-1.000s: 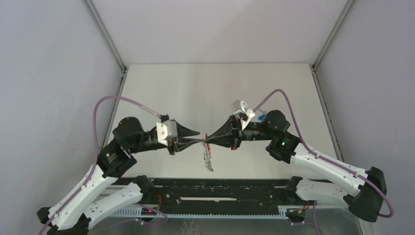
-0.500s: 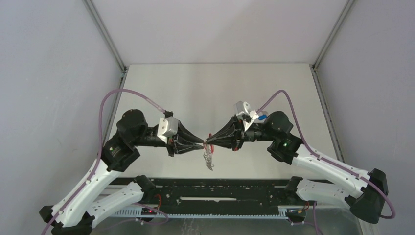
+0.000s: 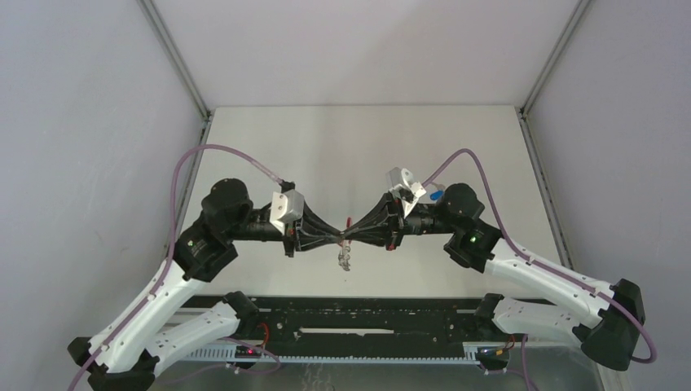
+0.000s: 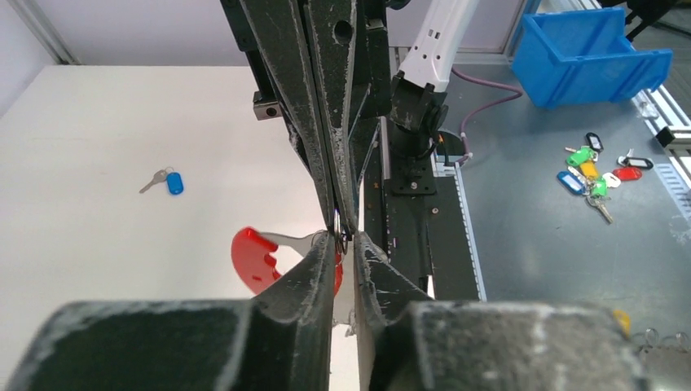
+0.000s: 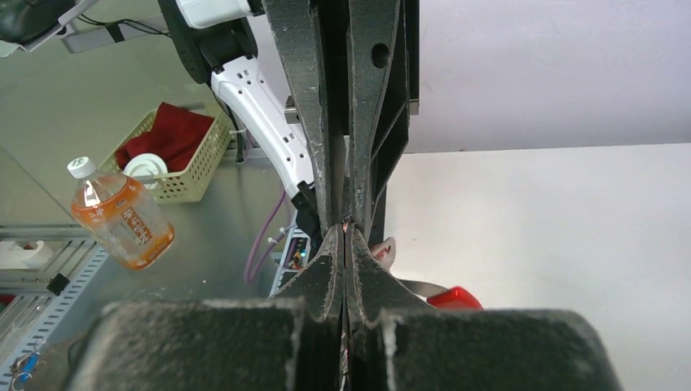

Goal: Put the keys on the keyring

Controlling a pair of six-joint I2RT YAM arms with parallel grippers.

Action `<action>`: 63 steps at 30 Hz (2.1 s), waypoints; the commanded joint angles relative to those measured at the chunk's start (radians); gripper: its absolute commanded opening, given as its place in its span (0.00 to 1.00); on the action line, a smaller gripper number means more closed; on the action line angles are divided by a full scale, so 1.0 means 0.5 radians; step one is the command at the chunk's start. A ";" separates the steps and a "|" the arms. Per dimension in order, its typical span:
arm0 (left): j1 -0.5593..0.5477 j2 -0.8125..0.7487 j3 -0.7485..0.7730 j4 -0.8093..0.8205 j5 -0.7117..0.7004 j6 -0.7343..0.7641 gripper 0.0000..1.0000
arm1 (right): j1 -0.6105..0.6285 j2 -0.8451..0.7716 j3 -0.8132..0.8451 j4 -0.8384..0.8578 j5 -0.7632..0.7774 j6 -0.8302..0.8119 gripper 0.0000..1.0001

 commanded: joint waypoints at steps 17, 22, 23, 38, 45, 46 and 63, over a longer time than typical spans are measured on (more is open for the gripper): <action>-0.009 0.009 0.167 -0.281 -0.173 0.312 0.00 | -0.182 0.210 0.882 -1.550 -0.348 -0.518 0.40; -0.011 0.063 0.260 -0.395 -0.167 0.383 0.00 | -0.096 0.423 1.259 -2.120 -0.142 -0.860 0.42; -0.013 0.075 0.278 -0.424 -0.170 0.403 0.00 | -0.067 0.467 1.337 -2.214 -0.098 -0.919 0.42; -0.020 0.149 0.392 -0.555 -0.219 0.466 0.00 | 0.178 0.722 1.717 -2.586 0.216 -1.172 0.29; -0.026 0.148 0.394 -0.547 -0.200 0.467 0.00 | 0.213 0.740 1.727 -2.577 0.306 -1.186 0.23; -0.023 0.145 0.395 -0.547 -0.197 0.467 0.00 | 0.220 0.748 1.734 -2.586 0.315 -1.193 0.21; -0.029 -0.006 0.266 -0.521 -0.238 0.638 0.35 | 0.009 0.142 0.774 -1.113 -0.008 -0.425 0.00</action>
